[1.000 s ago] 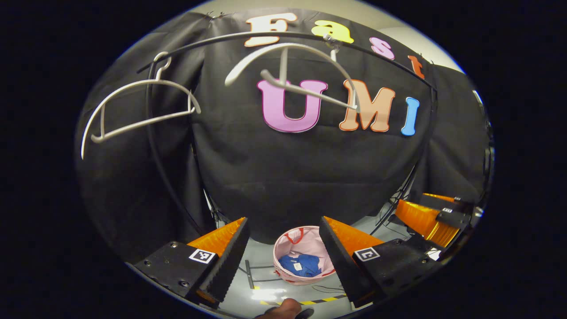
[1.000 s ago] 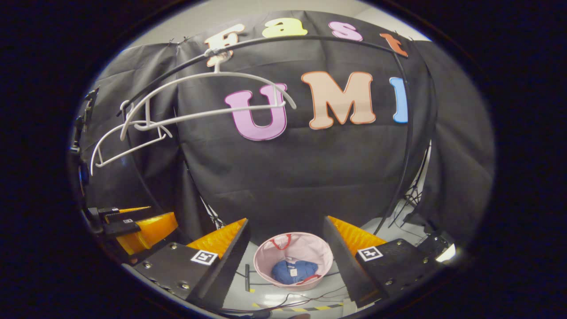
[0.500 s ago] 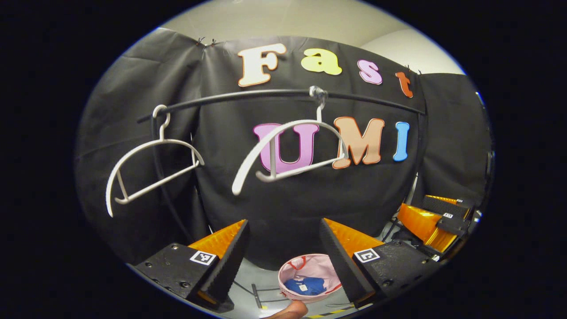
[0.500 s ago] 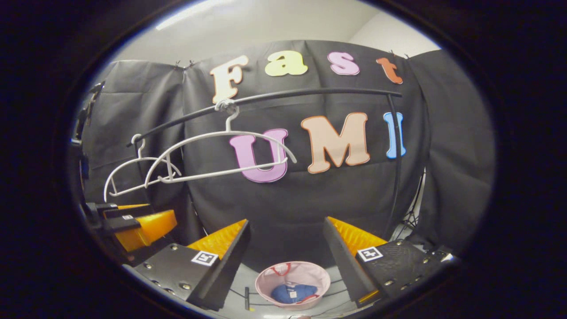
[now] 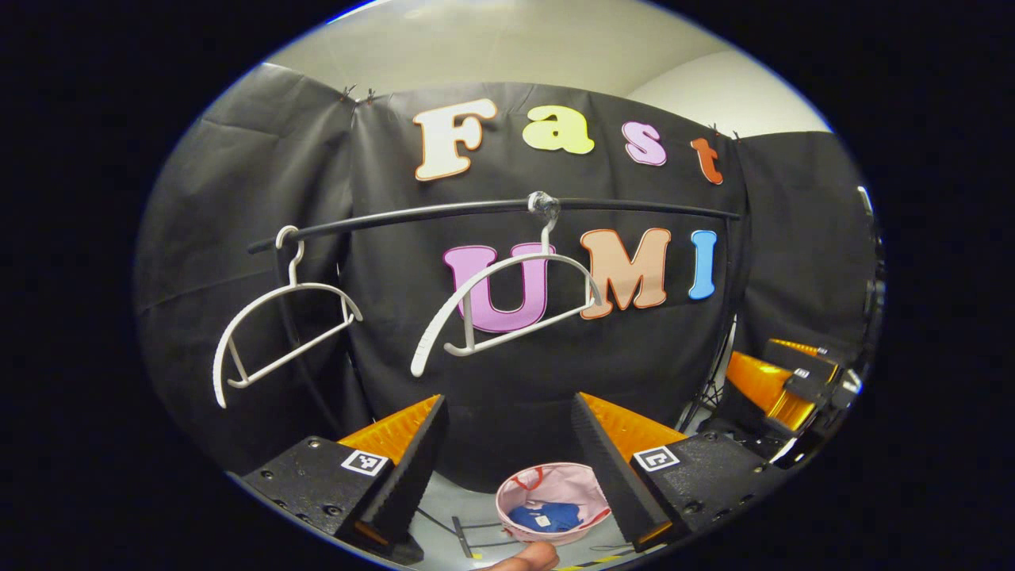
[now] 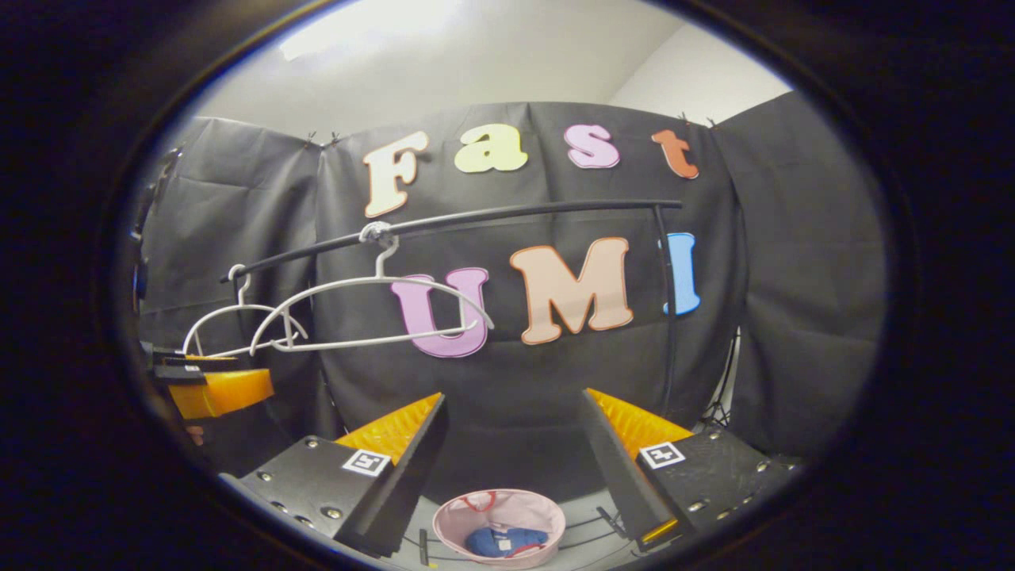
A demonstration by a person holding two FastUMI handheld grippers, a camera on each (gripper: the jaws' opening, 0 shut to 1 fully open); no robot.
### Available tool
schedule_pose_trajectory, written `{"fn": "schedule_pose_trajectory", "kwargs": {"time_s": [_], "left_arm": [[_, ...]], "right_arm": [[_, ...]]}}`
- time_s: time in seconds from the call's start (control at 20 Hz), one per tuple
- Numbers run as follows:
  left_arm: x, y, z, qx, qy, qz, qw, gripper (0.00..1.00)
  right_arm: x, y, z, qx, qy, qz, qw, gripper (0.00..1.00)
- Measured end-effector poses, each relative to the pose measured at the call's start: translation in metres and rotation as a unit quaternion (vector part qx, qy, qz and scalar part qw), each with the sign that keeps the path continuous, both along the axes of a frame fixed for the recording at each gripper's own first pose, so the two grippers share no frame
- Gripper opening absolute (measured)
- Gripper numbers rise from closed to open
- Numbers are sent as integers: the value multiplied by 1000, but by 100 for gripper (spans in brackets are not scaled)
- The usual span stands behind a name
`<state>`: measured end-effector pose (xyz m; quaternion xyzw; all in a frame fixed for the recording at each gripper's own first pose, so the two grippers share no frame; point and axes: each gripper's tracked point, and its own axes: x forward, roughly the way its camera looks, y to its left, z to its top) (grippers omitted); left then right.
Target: Grasp the clothes on the hanger with both hands and then place them into the laundry hamper below.
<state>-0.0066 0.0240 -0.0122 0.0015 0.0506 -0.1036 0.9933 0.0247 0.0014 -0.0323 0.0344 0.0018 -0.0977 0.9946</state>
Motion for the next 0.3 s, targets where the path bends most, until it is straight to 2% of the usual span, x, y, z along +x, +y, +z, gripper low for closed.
{"fn": "schedule_pose_trajectory", "kwargs": {"time_s": [0.15, 0.2, 0.25, 0.3], "left_arm": [[0, -9, 1, 19, -22, -5, 1000, 100], [1, -11, 0, 20, -21, -5, 1000, 100], [1, -14, 0, 16, -19, -6, 1000, 100], [0, -17, 0, 11, -16, -8, 1000, 97]], "right_arm": [[-7, -12, 5, 2, -1, -3, 1000, 92], [-10, -14, 7, 3, -3, -2, 1000, 100], [-11, -15, 8, 3, -3, 1, 1000, 92], [-12, -16, 8, 3, -3, 2, 1000, 92]]}}
